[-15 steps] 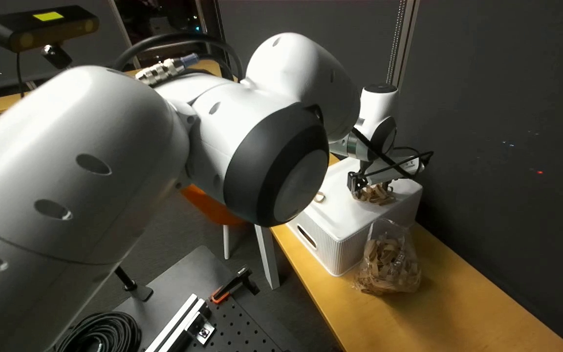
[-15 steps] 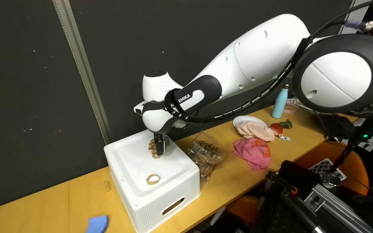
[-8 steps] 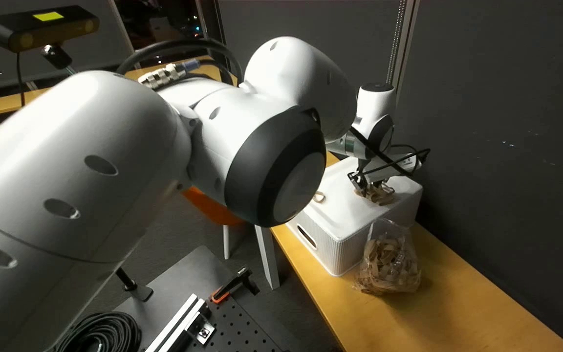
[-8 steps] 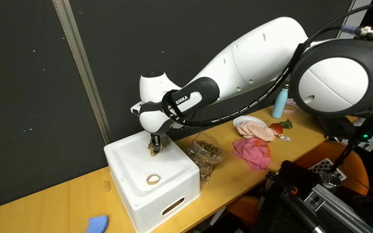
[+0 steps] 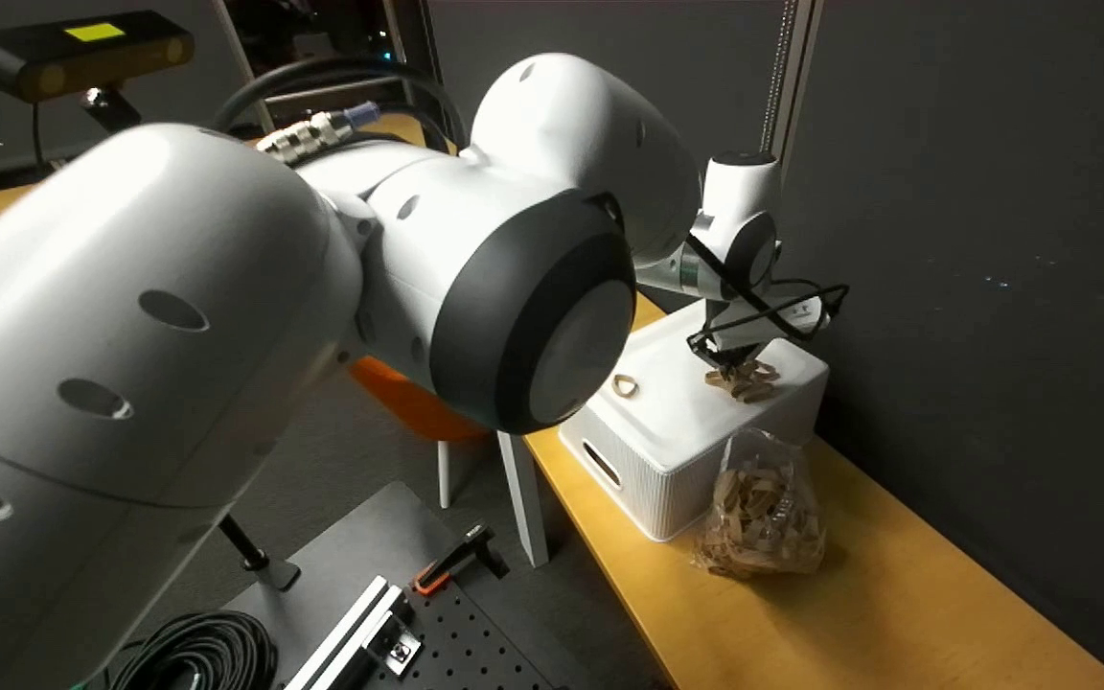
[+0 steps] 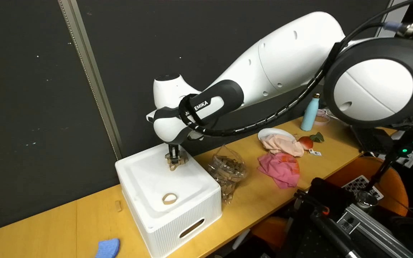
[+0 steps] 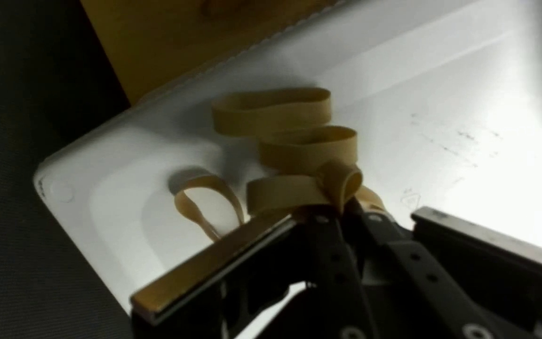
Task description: Put the rubber bands inside the plastic
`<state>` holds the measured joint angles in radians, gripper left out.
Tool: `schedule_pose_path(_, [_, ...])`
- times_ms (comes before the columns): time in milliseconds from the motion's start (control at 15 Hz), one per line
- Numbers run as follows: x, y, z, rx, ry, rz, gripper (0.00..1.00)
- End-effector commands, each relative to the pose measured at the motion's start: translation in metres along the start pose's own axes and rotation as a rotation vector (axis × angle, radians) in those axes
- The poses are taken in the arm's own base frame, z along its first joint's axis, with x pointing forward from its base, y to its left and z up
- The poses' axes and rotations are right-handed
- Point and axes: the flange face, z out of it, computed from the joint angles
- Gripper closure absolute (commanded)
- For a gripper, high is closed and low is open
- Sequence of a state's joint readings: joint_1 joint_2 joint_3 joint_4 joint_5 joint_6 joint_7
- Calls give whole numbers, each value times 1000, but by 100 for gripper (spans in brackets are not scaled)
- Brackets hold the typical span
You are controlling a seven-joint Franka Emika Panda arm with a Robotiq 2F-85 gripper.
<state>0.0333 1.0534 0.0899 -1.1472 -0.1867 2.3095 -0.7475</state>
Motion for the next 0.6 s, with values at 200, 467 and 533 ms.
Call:
schedule_pose_path(200, [-11,0,-71,14,-90,194,98])
schedule_pose_path(467, [-38,-8,-105,36,-173,340,98])
schedule_pose_path(533, [-48,-11,-111,41,-191,375,98])
